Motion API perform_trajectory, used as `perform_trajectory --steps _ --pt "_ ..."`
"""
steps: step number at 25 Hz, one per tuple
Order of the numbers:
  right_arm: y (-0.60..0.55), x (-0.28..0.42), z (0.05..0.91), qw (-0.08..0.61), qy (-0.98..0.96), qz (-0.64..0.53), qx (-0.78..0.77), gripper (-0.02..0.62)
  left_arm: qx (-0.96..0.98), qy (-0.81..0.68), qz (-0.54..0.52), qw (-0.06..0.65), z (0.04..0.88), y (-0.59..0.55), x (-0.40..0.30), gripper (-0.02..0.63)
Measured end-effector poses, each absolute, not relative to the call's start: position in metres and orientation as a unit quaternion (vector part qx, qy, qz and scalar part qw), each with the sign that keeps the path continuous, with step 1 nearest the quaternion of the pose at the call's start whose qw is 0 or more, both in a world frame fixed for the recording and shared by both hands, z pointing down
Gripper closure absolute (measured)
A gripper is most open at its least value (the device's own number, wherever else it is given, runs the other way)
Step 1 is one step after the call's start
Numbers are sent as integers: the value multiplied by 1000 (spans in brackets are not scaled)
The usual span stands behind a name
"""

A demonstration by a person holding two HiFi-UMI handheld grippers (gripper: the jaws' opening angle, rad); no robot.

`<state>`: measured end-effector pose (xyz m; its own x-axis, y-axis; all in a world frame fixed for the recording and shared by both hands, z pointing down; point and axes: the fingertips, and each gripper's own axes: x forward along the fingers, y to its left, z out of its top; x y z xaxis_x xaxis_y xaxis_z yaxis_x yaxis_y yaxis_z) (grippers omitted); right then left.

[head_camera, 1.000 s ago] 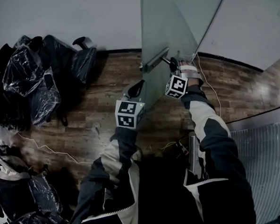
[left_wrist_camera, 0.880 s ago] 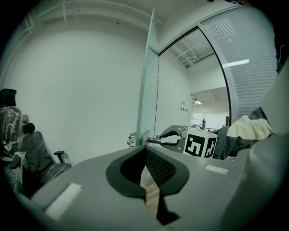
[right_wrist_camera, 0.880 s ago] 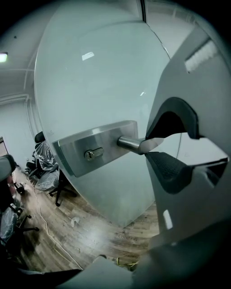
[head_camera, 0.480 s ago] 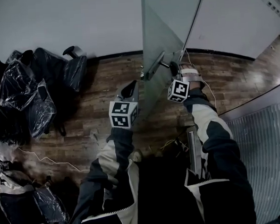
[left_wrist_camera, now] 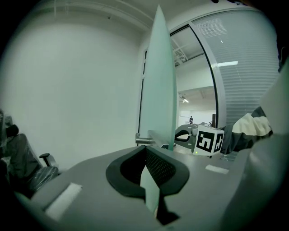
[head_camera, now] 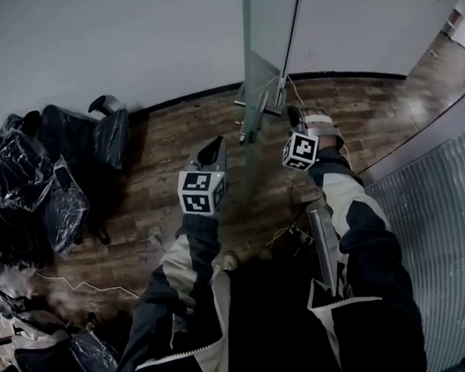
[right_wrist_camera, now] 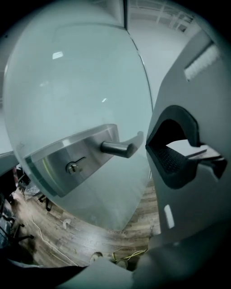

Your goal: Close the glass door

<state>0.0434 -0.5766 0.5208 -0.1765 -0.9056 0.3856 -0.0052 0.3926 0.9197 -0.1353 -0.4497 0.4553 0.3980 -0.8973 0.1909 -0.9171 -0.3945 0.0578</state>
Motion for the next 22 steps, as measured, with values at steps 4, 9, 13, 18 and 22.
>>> perform_trajectory --steps 4,9,13,18,22 --pt "-570 95 532 561 -634 -379 373 592 842 -530 69 78 458 -454 -122 602" --pt "-554 129 525 563 -624 -356 409 592 859 -500 70 81 459 -460 -97 603" --pt "-537 142 523 557 -624 -341 428 592 870 -483 68 78 459 -461 -78 602" --pt "-519 151 513 540 -635 -309 458 592 882 -460 63 76 457 -457 -57 603" --pt "-498 145 490 471 -680 -251 502 592 888 -449 54 77 453 -455 -50 603"
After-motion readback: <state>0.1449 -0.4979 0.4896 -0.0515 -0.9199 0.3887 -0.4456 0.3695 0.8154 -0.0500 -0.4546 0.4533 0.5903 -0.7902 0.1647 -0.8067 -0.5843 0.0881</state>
